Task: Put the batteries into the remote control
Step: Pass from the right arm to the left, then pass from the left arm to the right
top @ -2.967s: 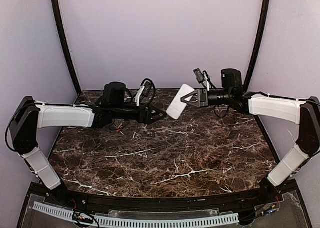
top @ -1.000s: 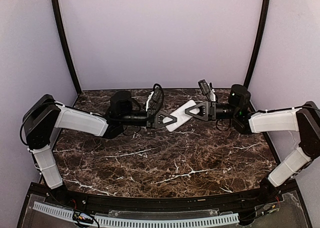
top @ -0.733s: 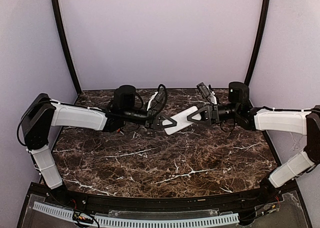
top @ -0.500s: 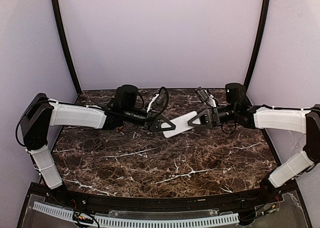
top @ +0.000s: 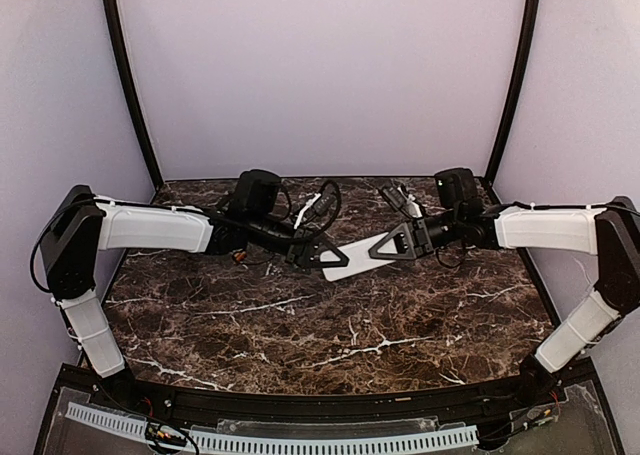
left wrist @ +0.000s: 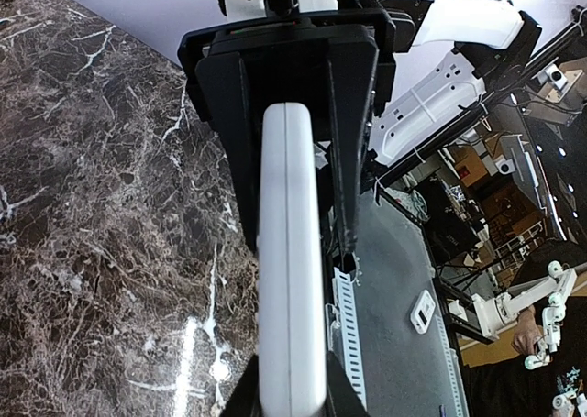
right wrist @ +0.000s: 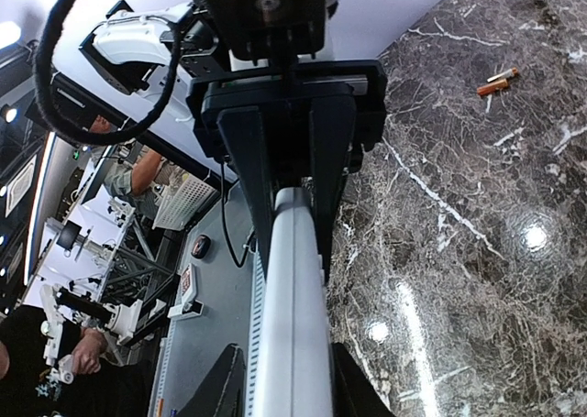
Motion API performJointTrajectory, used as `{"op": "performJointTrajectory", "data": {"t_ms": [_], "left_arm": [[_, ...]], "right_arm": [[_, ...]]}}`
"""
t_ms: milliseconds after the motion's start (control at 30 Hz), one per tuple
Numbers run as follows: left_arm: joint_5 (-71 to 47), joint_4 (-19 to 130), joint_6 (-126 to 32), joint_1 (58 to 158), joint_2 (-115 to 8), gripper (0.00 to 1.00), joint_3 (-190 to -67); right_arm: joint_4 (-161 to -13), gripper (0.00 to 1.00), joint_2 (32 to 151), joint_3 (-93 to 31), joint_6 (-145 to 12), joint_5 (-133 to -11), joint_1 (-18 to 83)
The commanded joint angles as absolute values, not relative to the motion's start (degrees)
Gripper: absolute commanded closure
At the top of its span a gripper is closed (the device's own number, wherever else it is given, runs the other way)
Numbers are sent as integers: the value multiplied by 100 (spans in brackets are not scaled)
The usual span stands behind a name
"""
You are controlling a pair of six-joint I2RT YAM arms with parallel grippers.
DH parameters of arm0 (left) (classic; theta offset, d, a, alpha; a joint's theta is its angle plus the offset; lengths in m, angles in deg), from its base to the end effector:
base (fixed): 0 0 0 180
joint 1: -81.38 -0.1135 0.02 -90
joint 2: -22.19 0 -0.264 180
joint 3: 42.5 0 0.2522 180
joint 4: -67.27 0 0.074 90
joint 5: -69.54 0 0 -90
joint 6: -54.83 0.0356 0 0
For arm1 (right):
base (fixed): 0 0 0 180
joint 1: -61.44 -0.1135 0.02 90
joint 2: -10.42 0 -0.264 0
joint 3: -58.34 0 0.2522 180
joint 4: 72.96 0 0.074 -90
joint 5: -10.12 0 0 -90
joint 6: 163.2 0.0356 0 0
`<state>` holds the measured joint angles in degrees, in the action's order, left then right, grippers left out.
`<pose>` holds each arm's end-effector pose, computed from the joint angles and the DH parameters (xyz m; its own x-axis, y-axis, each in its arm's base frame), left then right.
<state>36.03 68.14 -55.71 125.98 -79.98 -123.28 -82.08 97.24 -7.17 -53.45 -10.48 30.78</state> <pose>0.2627 -0.3007 0.2468 -0.5648 0.2849 -0.7745 0.7961 -0.0590 -0.6023 0.2539 0.1893 0.2416 -0.7053 -0.2799 -0.6513 -0.6751 -0.0152 0.7376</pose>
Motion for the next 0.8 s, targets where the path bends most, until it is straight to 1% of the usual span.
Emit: {"op": "performJointTrajectory", "data": {"t_ms": [0,133,233,300,333,367,400,467,500,533,567,600,667,767], "left_arm": [[3500,6638,-5384,12637,-7835,100,-12554],[3477,6539,-5293,12647,-7859,99,-12609],[3428,6361,-5180,12645,-7865,100,-12658],[3383,6367,-5146,12647,-7862,98,-12665],[3291,6369,-5137,12642,-7836,93,-12655],[3220,6370,-5136,12624,-7823,81,-12647],[3094,6353,-5122,12596,-7780,74,-12626],[2903,6435,-5217,12492,-7693,48,-12551],[2833,6526,-5294,12395,-7620,43,-12503],[2725,6805,-5467,12345,-7565,36,-12355],[2677,6966,-5569,12253,-7456,32,-12264],[2545,7304,-5764,12221,-7400,26,-12062],[2254,7668,-5921,12164,-7248,23,-11777],[1757,8012,-6059,12155,-7035,23,-11338]], "right_arm": [[-8469,73,9903,-958,-5565,-945,2936],[-8565,79,10009,-1028,-5607,-929,2912],[-8594,89,10060,-1050,-5615,-862,2910],[-8589,98,10078,-1041,-5605,-839,2912],[-8593,100,10077,-1039,-5606,-850,2911],[-8579,100,10070,-1026,-5606,-870,2913],[-8570,100,10044,-1019,-5605,-908,2910],[-8487,100,9997,-962,-5564,-1020,2933],[-8371,100,9969,-936,-5487,-1055,2959],[-8173,100,9946,-829,-5355,-1098,2988],[-7958,100,9919,-742,-5197,-1150,3028],[-7711,100,9886,-632,-5012,-1212,3066],[-7222,100,9822,-424,-4606,-1378,3153],[-6526,100,9748,-147,-4110,-1745,3205]]}}
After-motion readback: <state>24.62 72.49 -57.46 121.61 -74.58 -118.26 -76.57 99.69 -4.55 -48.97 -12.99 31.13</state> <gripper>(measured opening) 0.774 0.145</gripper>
